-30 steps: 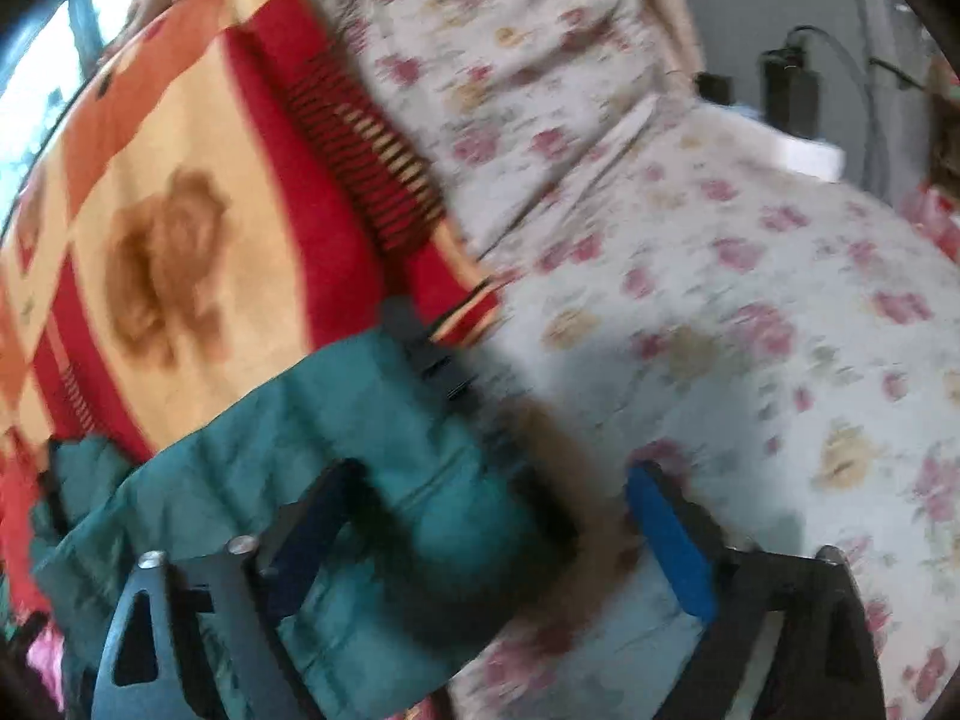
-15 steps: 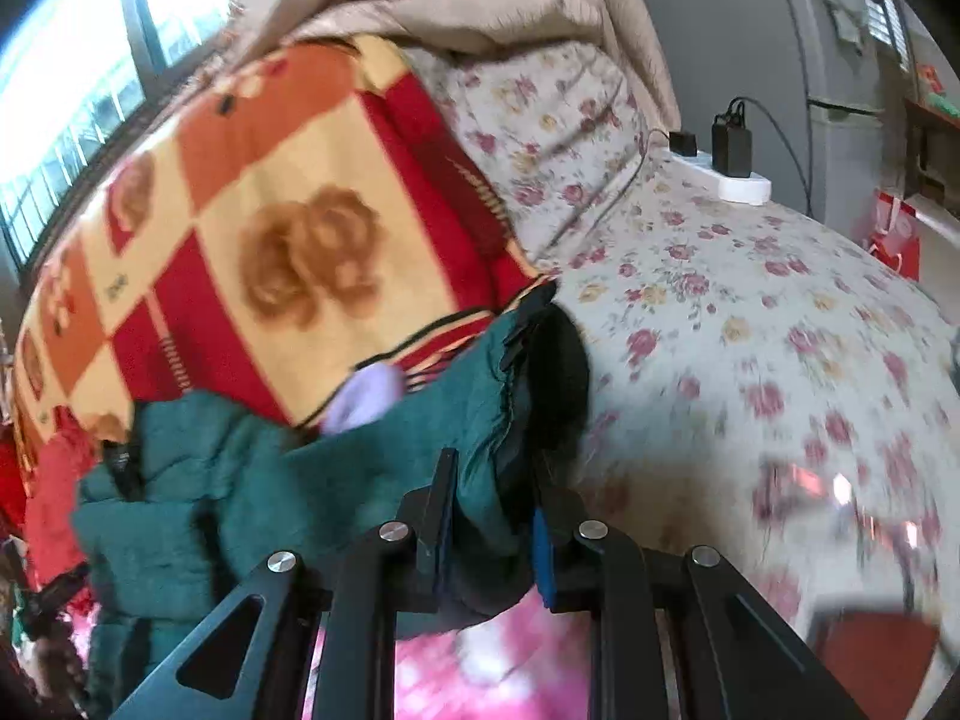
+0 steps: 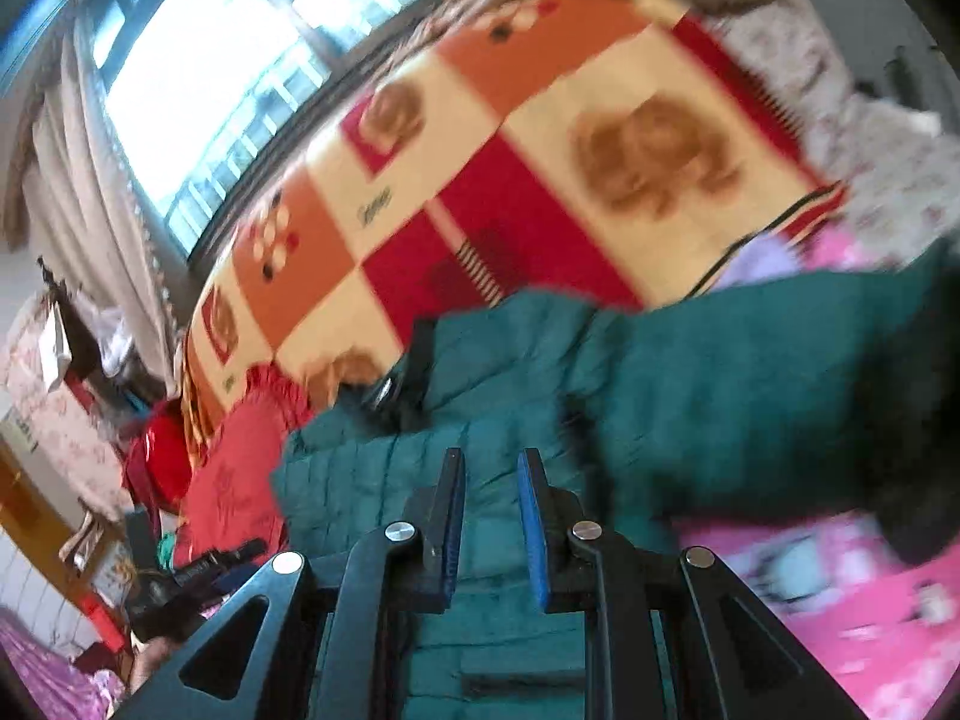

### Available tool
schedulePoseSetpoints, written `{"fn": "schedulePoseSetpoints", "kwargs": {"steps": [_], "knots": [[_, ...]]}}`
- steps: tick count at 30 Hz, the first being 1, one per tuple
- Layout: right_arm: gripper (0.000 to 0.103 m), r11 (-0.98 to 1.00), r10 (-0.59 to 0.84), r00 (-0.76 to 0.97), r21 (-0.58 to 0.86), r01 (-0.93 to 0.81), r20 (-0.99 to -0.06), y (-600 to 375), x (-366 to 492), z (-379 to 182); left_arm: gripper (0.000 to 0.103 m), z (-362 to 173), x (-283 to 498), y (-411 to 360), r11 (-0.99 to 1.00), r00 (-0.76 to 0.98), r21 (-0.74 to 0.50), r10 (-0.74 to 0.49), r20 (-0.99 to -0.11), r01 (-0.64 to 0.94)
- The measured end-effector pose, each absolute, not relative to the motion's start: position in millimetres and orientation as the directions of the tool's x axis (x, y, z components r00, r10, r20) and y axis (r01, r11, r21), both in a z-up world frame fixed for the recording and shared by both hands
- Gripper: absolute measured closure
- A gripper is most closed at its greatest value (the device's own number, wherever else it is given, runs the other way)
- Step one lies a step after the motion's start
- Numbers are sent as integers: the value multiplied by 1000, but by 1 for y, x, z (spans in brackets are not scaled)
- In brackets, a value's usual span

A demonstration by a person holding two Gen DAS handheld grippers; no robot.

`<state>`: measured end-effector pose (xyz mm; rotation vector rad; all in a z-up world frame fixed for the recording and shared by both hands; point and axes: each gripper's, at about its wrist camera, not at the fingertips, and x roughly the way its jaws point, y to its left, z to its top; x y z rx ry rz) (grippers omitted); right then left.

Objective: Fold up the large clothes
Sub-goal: 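Lift the held sleeve and fold it across the jacket body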

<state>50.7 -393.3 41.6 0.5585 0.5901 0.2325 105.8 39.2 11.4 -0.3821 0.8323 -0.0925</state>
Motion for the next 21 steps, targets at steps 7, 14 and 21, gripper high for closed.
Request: {"fn": "schedulePoseSetpoints", "kwargs": {"steps": [7,14,21], "knots": [[84,973,-63,867,165,164,-494,-358,23,55,28,4,125,33,917,649,-394,-262,-715,-63],[0,834,-536,812,4,551,-230,-429,-57,76,28,5,121,26,912,633,-410,-301,-713,-29],[0,856,-292,772,205,474,-565,-536,-55,2,28,-2,123,28,906,616,-420,-301,-728,-55]]}}
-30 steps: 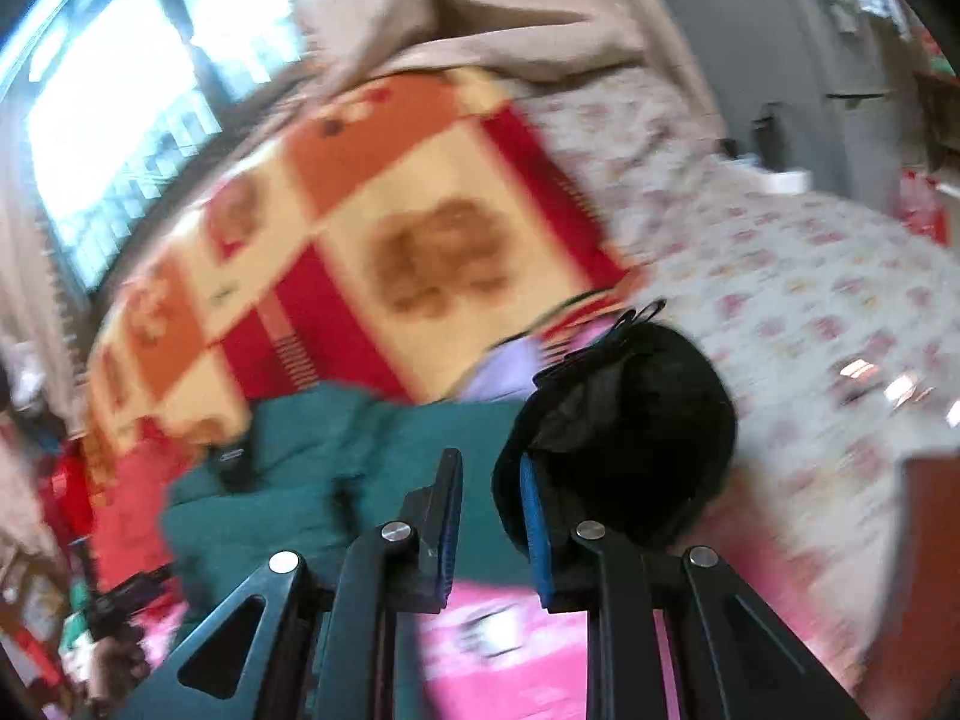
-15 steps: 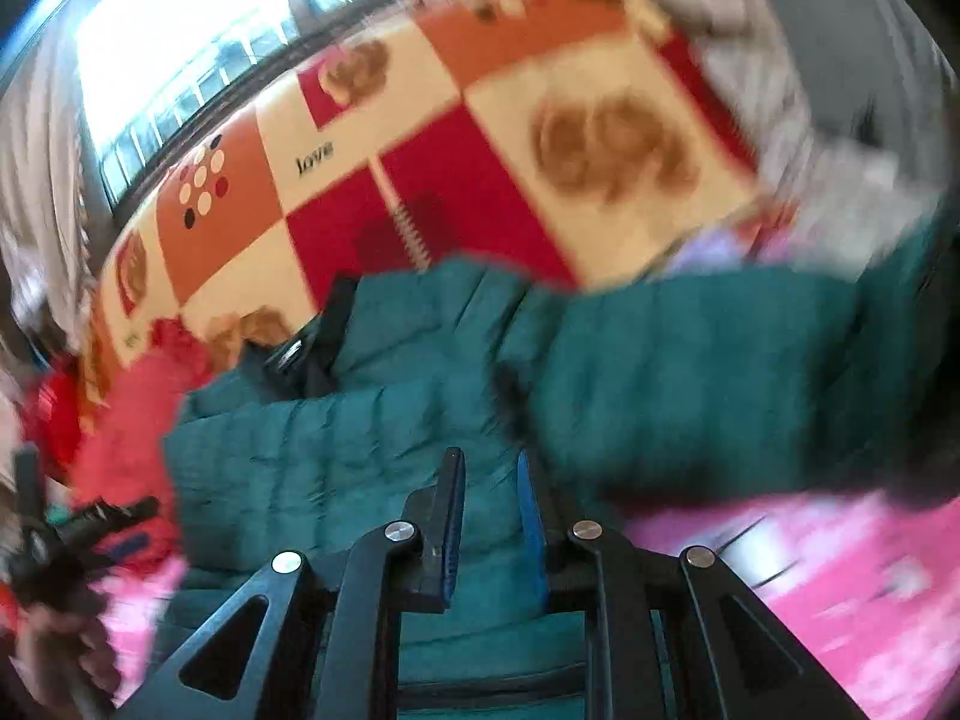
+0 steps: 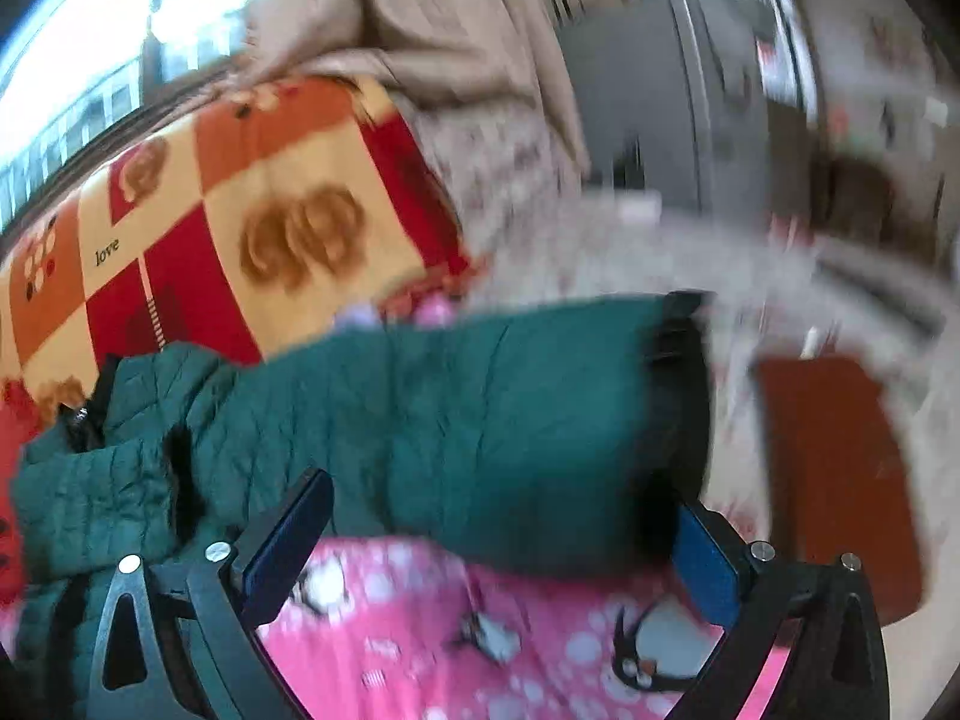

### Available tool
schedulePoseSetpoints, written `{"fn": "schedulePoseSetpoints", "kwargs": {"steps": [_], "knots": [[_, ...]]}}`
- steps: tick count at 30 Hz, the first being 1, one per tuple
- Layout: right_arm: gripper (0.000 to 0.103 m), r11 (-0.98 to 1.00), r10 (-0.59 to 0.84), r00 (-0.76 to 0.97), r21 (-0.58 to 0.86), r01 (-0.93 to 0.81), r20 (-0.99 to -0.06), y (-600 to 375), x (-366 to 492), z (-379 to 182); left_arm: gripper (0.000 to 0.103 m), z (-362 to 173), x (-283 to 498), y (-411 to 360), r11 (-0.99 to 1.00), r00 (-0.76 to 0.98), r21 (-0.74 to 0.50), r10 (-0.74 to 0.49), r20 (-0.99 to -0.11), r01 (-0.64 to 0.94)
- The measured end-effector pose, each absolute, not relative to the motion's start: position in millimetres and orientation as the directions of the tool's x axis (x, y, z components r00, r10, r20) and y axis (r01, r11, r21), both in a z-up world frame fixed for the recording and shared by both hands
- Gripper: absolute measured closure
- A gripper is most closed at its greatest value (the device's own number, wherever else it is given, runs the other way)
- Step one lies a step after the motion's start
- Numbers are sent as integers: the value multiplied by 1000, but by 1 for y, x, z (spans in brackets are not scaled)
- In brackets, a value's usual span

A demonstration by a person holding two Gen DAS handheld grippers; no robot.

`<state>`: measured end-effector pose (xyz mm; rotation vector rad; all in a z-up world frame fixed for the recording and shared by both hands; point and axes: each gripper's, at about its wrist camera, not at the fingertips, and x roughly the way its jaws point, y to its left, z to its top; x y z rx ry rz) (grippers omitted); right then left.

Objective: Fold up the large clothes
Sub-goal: 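Lift the held sleeve and fold it across the jacket body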

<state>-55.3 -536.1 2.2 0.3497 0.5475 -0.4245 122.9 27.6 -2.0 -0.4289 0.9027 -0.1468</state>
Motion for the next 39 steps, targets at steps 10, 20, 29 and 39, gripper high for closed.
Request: {"fn": "schedulePoseSetpoints", "kwargs": {"steps": [10,20,29,39], "knots": [[1,791,-171,836,433,431,-521,-579,-77,-15,28,-9,125,18,913,596,-405,-299,-745,-48],[0,762,-348,636,188,620,-688,-581,-36,-25,28,-11,129,13,916,581,-400,-306,-754,-37],[72,702,-63,906,627,338,-418,-611,-48,-24,28,-11,131,14,916,587,-399,-299,-752,-46],[80,789,139,934,607,97,-330,-510,-18,19,28,-12,130,16,924,593,-379,-276,-757,-55]]}}
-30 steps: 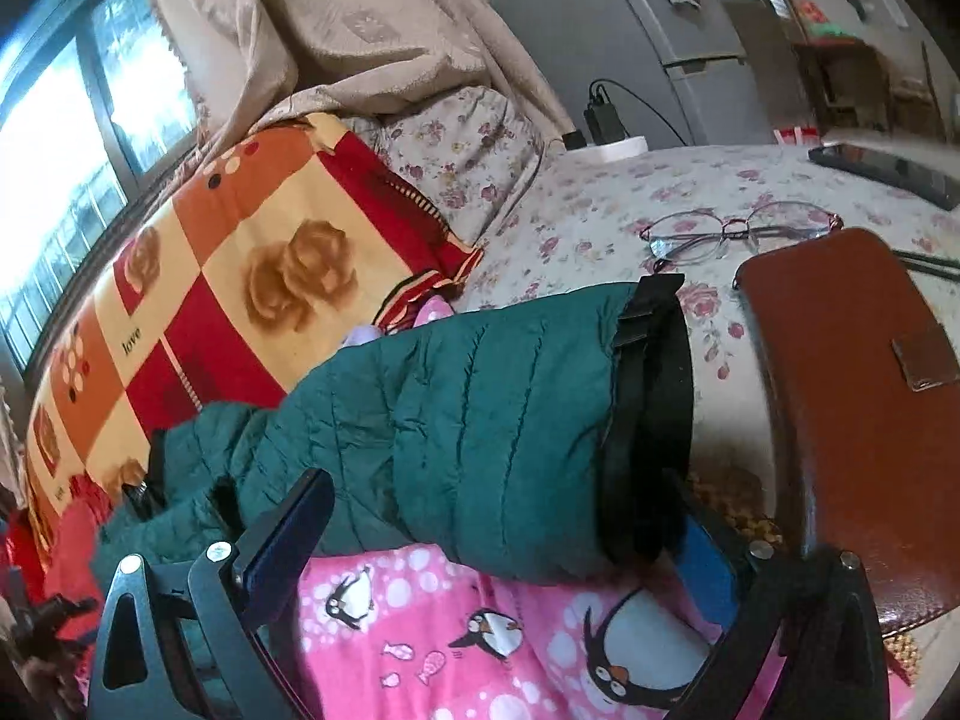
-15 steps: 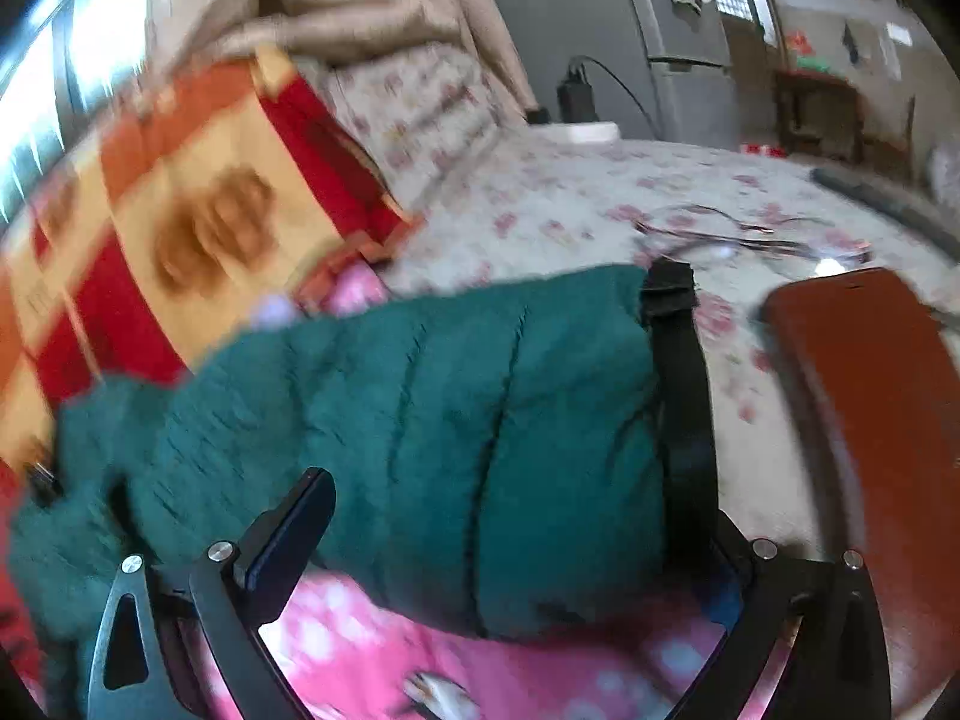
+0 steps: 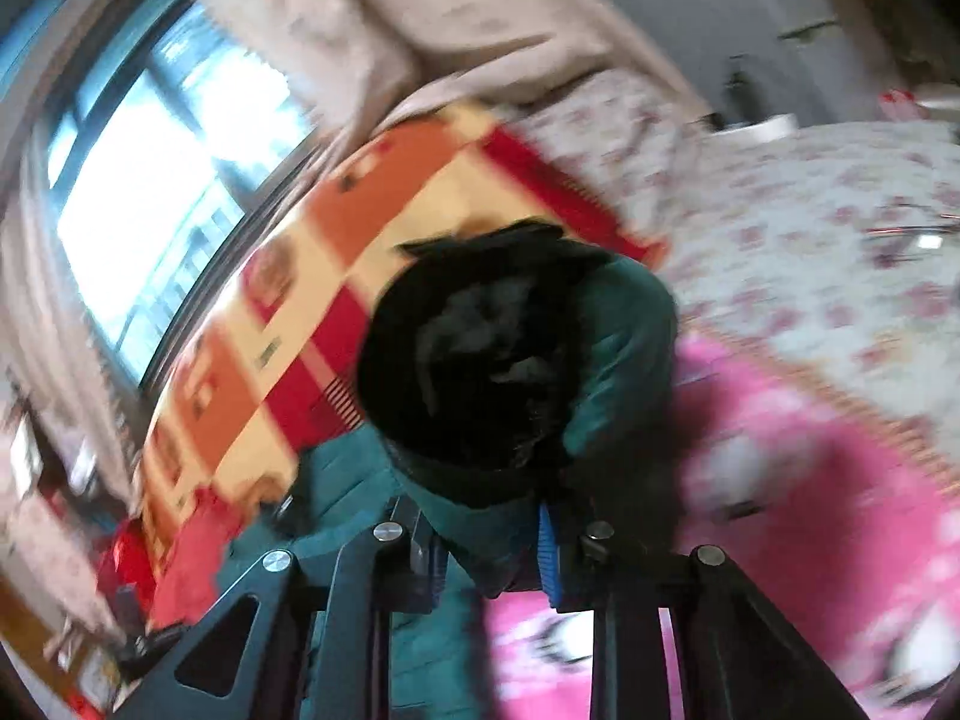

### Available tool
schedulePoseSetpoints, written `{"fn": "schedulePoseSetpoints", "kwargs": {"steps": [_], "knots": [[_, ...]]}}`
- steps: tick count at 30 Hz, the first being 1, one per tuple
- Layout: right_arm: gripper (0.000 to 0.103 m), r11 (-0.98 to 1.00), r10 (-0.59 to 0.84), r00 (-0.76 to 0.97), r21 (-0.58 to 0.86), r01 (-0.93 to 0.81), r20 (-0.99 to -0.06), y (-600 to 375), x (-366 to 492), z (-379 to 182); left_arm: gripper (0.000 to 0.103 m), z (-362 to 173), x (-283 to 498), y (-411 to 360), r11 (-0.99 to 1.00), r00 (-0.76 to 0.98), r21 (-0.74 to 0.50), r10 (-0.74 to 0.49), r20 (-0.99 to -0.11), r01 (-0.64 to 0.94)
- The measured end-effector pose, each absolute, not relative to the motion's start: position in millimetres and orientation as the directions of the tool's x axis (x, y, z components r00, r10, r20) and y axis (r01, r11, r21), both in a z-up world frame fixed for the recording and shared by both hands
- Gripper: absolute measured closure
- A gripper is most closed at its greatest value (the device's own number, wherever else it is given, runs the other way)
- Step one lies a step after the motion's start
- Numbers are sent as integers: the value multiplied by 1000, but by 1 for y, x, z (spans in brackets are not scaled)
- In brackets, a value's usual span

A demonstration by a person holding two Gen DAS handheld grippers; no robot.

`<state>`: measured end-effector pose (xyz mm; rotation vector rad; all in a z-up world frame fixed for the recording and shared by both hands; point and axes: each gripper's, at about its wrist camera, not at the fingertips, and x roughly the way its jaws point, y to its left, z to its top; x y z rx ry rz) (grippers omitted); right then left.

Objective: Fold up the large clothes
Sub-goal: 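Lift the held sleeve and fold it across the jacket body, then open the right tool to release the sleeve onto the jacket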

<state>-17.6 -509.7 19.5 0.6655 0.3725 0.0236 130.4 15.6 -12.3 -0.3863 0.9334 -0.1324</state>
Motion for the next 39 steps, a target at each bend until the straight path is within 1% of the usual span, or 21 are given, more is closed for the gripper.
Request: {"fn": "schedulePoseSetpoints", "kwargs": {"steps": [8,13,17,18,19,20,21,22,24,25,26,30,33,34,36,39], "knots": [[81,814,382,839,572,-105,-389,-372,61,12,28,-14,129,22,920,590,-385,-270,-761,-75],[81,784,546,717,566,-255,-433,-279,106,-8,28,-17,130,23,916,578,-394,-282,-766,-76],[80,760,617,627,566,-318,-476,-224,129,-29,28,-18,131,20,915,577,-398,-290,-763,-65],[80,762,621,602,565,-316,-502,-212,136,-35,28,-18,131,19,916,578,-397,-293,-762,-60],[76,768,619,585,560,-311,-525,-203,141,-40,28,-18,131,18,915,577,-398,-296,-761,-56],[68,780,609,568,545,-306,-553,-194,146,-44,28,-18,131,18,915,575,-400,-299,-762,-54],[65,797,592,560,523,-302,-580,-185,149,-48,28,-19,131,18,915,572,-400,-300,-763,-54],[56,806,582,558,509,-301,-591,-181,151,-50,28,-20,132,19,914,570,-401,-302,-765,-54],[42,805,588,556,497,-325,-588,-174,150,-50,28,-22,134,20,910,563,-410,-308,-766,-59],[30,806,586,559,493,-328,-586,-174,150,-49,28,-23,135,20,908,561,-414,-309,-768,-66],[25,806,586,563,491,-330,-583,-178,146,-46,28,-24,135,20,907,560,-417,-311,-768,-68],[24,813,581,555,455,-363,-596,-185,129,-32,28,-22,134,18,905,570,-422,-319,-757,-55],[24,843,535,549,365,-395,-642,-188,111,-19,28,-17,131,16,898,590,-440,-339,-733,-31],[24,873,478,561,295,-389,-676,-189,102,-16,28,-14,129,15,896,598,-443,-346,-723,-18],[24,907,395,581,202,-369,-711,-202,88,-12,28,-11,126,10,887,603,-461,-378,-702,20],[24,952,244,580,80,-294,-777,-225,75,-21,28,-10,122,-5,876,588,-474,-428,-686,85]]}}
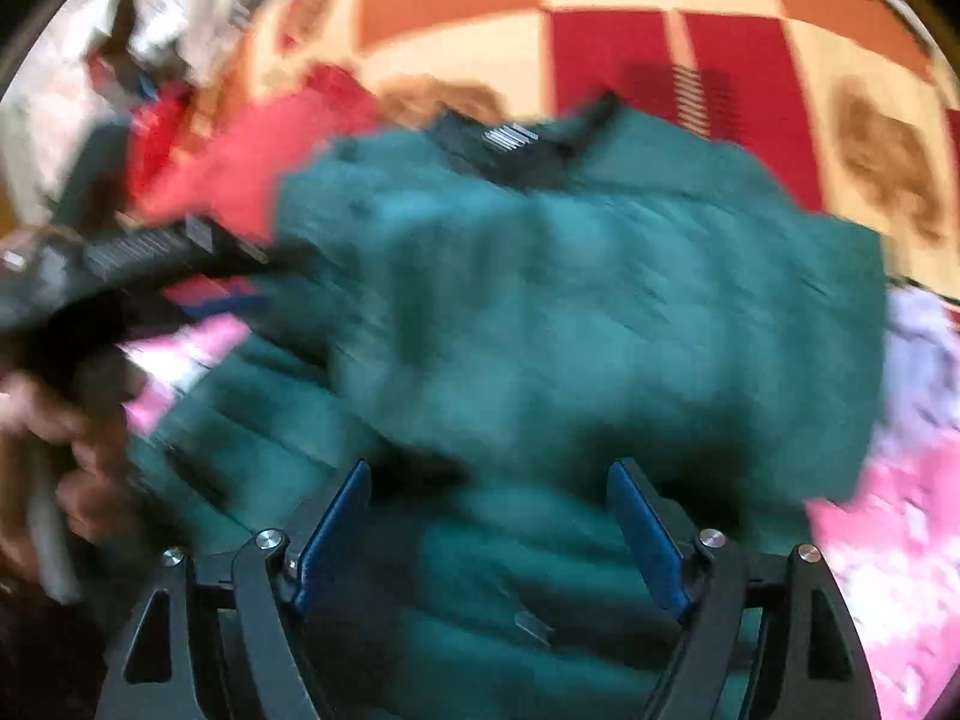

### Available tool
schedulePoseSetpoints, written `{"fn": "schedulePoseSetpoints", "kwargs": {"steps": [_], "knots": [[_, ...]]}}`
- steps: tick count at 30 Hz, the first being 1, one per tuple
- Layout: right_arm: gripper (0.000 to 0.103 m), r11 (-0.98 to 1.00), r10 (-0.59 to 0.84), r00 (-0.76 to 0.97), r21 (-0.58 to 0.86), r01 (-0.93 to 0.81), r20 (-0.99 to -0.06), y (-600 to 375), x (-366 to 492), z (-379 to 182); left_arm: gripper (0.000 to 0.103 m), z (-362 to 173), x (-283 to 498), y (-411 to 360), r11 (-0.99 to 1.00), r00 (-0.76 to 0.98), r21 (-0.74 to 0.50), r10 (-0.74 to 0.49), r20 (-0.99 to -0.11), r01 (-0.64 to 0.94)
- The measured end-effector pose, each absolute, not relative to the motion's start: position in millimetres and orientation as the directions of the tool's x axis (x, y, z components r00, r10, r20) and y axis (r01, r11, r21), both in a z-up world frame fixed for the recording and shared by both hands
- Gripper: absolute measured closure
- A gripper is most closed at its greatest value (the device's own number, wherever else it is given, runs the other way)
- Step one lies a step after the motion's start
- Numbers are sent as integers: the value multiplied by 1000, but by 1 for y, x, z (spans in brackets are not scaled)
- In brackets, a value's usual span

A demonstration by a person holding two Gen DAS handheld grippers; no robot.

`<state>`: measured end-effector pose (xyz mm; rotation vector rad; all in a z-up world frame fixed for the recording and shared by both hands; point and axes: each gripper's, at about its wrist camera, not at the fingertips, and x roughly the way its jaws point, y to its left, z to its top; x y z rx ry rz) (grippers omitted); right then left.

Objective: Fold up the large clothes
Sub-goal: 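Open the right tool to release the sleeve onto the jacket, then grasp the jacket side edge with the left tool and fold it inward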

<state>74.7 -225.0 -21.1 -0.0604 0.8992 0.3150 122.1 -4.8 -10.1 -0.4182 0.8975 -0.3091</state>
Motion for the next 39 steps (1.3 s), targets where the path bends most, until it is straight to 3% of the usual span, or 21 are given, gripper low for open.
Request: {"fn": "schedulePoseSetpoints", "kwargs": {"steps": [3,8,12,13,15,16,19,25,28,32,35,39], "knots": [[24,973,136,527,12,-232,-839,-247,72,-43,28,-13,118,-31,858,556,-482,-491,-670,177],[0,982,137,474,55,-183,-870,-272,72,-67,28,-24,123,-69,836,497,-473,-546,-675,277],[0,982,142,453,67,-178,-880,-277,71,-70,29,-36,135,-79,861,497,-426,-508,-703,278],[0,983,140,450,68,-173,-882,-279,71,-70,37,-38,137,-79,867,504,-420,-498,-706,269],[0,984,137,433,74,-160,-891,-280,73,-71,64,-39,138,-79,872,507,-411,-489,-710,266],[0,984,139,419,78,-158,-897,-283,73,-71,87,-39,139,-78,870,504,-413,-492,-710,268],[0,983,144,408,83,-163,-902,-285,77,-70,95,-28,133,-73,875,531,-400,-483,-697,272],[0,980,160,422,90,-179,-892,-296,73,-76,96,16,117,-37,876,638,-398,-474,-607,272],[0,979,159,429,87,-182,-889,-299,68,-77,97,27,118,4,899,703,-398,-400,-588,179],[0,978,165,434,91,-186,-886,-296,57,-73,97,9,135,56,902,701,-431,-292,-651,-25],[0,978,167,430,96,-183,-887,-299,57,-74,95,-21,149,75,876,630,-467,-296,-718,-120],[0,977,177,422,108,-183,-889,-306,56,-71,90,-29,151,78,859,591,-485,-307,-746,-164]]}}
